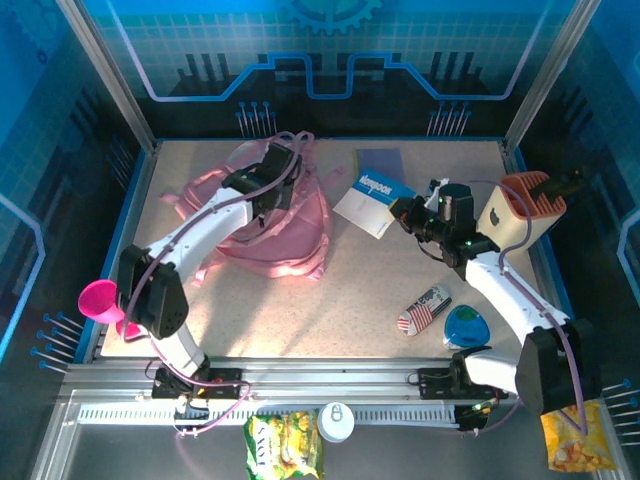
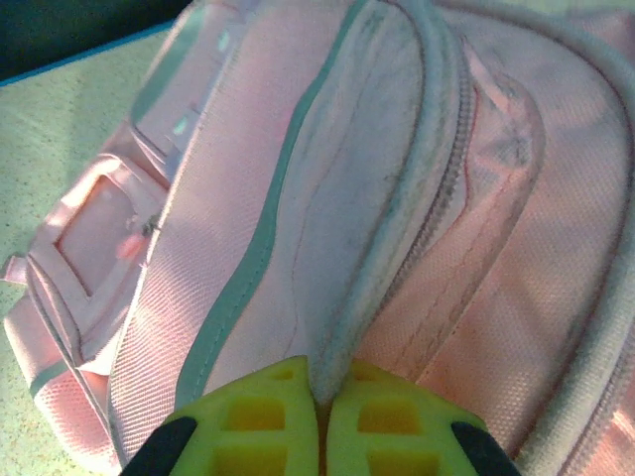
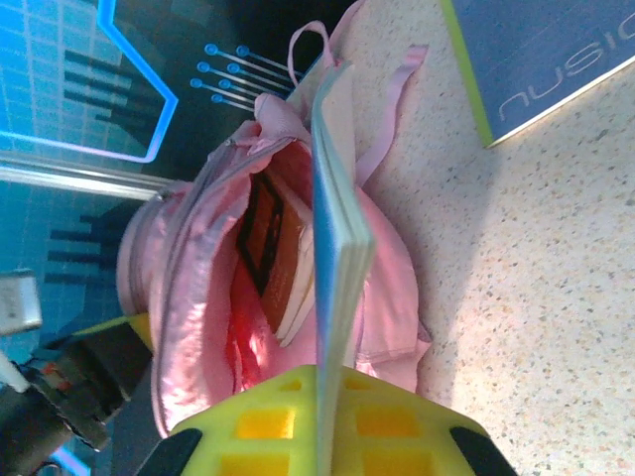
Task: Pack the student bag
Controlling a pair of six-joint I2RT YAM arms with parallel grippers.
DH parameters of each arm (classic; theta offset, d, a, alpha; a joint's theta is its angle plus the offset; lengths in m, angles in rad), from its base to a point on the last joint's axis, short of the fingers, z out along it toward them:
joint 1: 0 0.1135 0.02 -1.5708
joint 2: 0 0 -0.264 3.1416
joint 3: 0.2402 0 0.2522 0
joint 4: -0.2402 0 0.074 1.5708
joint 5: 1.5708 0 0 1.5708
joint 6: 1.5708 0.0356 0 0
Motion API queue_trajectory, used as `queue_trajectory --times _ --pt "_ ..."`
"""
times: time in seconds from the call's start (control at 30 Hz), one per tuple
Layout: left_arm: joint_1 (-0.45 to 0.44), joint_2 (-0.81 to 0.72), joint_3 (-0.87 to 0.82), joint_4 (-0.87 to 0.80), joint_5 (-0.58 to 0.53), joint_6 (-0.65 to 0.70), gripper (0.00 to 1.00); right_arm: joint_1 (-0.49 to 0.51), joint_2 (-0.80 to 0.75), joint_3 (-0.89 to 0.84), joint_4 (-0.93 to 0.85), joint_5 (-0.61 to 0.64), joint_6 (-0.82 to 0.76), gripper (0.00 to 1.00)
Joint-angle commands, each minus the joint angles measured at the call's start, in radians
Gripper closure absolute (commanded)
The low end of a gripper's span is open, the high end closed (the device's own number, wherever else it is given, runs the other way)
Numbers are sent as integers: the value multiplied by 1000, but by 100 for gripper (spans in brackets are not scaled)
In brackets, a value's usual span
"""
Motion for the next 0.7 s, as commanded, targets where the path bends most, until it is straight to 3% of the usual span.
queue_trajectory --times 0.0,0.37,0.67 --pt "6 -83 -9 111 37 -56 100 36 16 -5 63 -79 -12 100" --pt "23 -96 58 129 133 -49 100 192 237 64 314 -93 169 100" --pt "33 -69 131 10 244 -20 100 254 461 220 332 -22 274 100"
